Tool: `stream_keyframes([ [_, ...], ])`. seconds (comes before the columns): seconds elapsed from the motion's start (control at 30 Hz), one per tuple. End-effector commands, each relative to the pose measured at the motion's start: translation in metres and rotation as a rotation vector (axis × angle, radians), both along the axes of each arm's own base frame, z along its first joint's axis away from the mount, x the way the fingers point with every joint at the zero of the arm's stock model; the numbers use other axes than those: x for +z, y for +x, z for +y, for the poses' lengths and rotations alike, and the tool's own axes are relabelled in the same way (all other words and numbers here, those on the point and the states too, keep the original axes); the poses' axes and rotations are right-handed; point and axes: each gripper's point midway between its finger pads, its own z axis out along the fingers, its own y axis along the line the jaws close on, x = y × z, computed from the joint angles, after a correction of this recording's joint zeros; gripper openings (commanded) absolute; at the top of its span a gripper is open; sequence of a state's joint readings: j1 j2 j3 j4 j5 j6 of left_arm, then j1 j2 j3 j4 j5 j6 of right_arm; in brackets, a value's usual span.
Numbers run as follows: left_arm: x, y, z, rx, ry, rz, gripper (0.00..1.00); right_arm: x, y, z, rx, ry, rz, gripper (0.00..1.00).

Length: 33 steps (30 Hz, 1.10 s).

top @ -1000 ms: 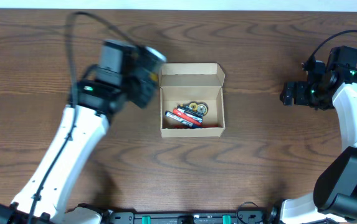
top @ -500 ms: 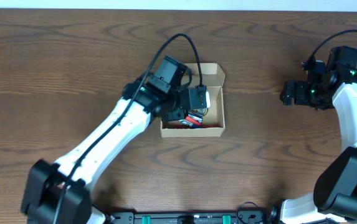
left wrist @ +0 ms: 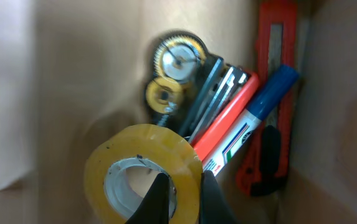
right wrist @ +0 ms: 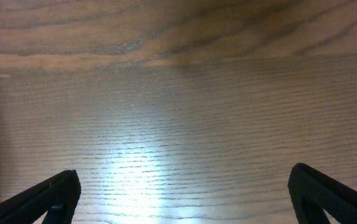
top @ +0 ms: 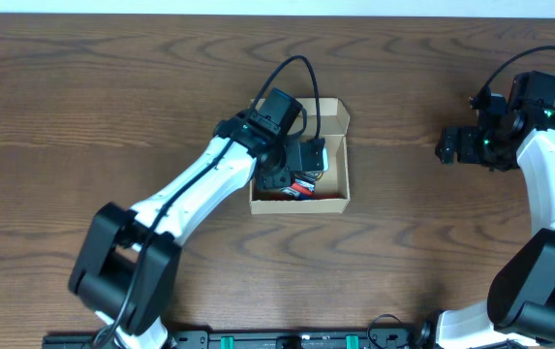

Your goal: Pack container

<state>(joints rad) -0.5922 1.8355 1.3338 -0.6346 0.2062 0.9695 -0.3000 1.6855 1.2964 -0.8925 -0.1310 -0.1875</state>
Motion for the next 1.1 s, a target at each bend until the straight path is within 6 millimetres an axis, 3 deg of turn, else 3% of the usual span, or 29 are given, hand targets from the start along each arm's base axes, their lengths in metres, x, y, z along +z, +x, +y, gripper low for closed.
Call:
stream_keyframes([
  [0.0, -0.011, -0.002, -0.003, 0.0, 0.009, 0.038, 0.06, 0.004, 0.0, -0.001, -0.011, 0.005, -0.015, 0.99],
  [0.37, -0.029, -0.006, -0.003, -0.004, 0.022, 0.089, 0.07, 0.004, 0.0, -0.001, -0.011, 0.005, -0.015, 0.99],
  [0.5, -0.039, -0.008, -0.001, 0.02, 0.038, 0.117, 0.36, 0.004, 0.0, -0.001, -0.011, 0.005, -0.015, 0.99],
  [0.63, -0.042, -0.007, 0.0, 0.026, 0.047, 0.118, 0.5, 0.004, 0.0, -0.001, -0.011, 0.006, -0.015, 0.99],
  [0.7, -0.039, -0.005, 0.0, 0.048, 0.048, 0.111, 0.51, 0.004, 0.0, -0.001, -0.011, 0.005, -0.015, 0.99],
  [0.83, -0.02, 0.004, 0.002, 0.134, 0.051, 0.093, 0.56, 0.004, 0.0, -0.001, -0.011, 0.005, -0.016, 0.99],
  [0.97, 0.023, 0.02, 0.004, 0.253, 0.035, 0.044, 0.65, 0.006, 0.005, 0.0, -0.007, 0.012, -0.037, 0.99],
  [1.07, 0.061, 0.044, 0.016, 0.416, 0.045, -0.055, 0.71, 0.01, 0.012, 0.005, 0.004, 0.042, -0.075, 0.98],
])
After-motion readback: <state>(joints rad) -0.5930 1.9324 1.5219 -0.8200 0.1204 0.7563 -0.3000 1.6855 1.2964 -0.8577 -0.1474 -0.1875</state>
